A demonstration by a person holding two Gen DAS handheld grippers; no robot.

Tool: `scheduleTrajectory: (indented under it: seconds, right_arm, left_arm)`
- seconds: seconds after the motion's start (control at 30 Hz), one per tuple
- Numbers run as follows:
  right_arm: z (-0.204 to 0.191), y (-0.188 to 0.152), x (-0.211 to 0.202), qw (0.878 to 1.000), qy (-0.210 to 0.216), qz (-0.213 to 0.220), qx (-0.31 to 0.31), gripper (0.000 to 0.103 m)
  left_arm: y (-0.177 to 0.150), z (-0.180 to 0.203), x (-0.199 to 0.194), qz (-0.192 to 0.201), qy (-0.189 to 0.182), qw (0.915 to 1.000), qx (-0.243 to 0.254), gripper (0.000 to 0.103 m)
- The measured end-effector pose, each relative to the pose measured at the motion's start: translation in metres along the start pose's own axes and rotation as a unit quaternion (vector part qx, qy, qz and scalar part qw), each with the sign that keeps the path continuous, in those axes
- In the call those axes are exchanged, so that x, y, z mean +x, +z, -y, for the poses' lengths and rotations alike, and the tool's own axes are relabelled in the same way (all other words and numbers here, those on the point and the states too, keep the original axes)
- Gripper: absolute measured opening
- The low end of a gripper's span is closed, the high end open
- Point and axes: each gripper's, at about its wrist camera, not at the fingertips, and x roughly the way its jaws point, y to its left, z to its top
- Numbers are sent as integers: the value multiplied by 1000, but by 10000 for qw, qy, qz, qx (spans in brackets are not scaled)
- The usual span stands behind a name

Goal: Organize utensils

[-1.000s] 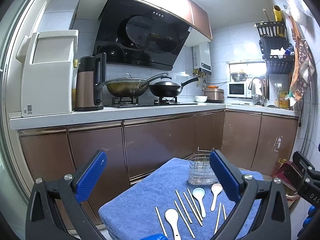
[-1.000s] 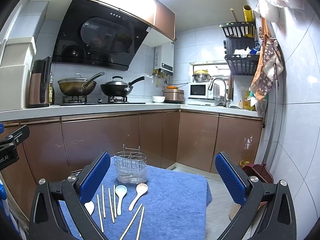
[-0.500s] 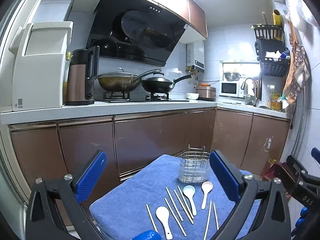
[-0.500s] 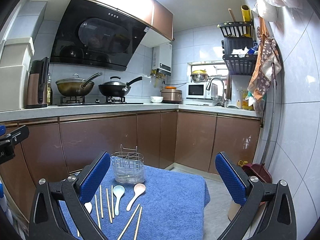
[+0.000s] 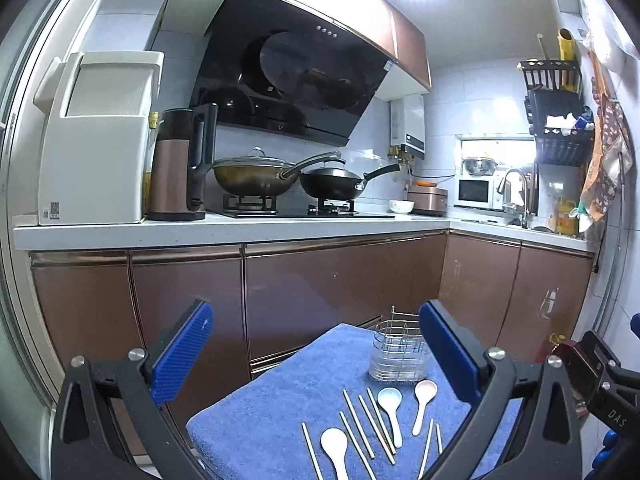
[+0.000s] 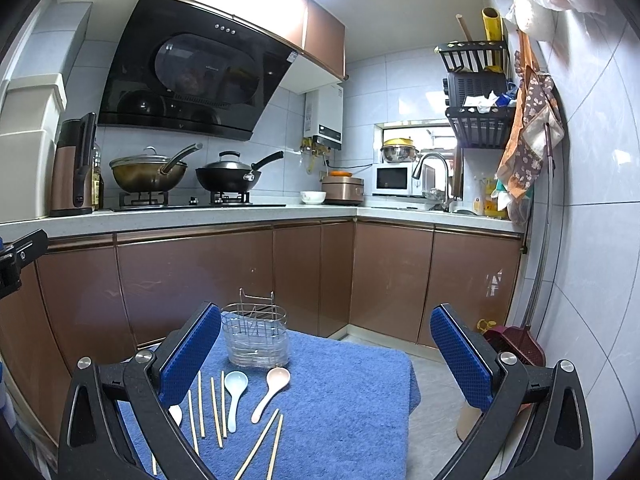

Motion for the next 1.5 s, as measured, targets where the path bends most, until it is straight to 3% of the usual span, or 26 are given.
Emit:
scheduleTrajectory:
  seconds: [0.53,0.93,1.07,1.17,1.3,1.4,1.43,1.5]
  right_arm:
    - [-7,-8,29,9997,165,-175,-53,103]
    - [-13,-27,65,9975,282,-633,-136,103]
    - [-14,-36,82,9950,427,-898,-96,103]
    - [-12,-44,99,9913,599,-1169,-19,103]
    - [-9,-59,133,9791,1028,-1752,116,102]
    - [-6,-76,165,9623,1450,-2264,408,91]
    - [-5,-83,179,9545,1605,-2458,525,82]
    - [-5,-99,208,9374,1838,-2860,760,68]
  left_arm:
    - [-3,-4,33,-254,132,9995,-99,103]
    - [-18,1,73,-697,76,9975,-67,103]
    - [-28,-3,96,-1063,-122,9941,-181,103]
    - [-40,-12,124,-1535,-370,9866,-419,103]
    - [-64,-23,171,-2348,-703,9663,-785,102]
    - [-84,-24,207,-2904,-1009,9465,-979,102]
    - [-89,-23,216,-3022,-1082,9419,-992,101]
    - [-102,-15,240,-3339,-1292,9284,-998,92]
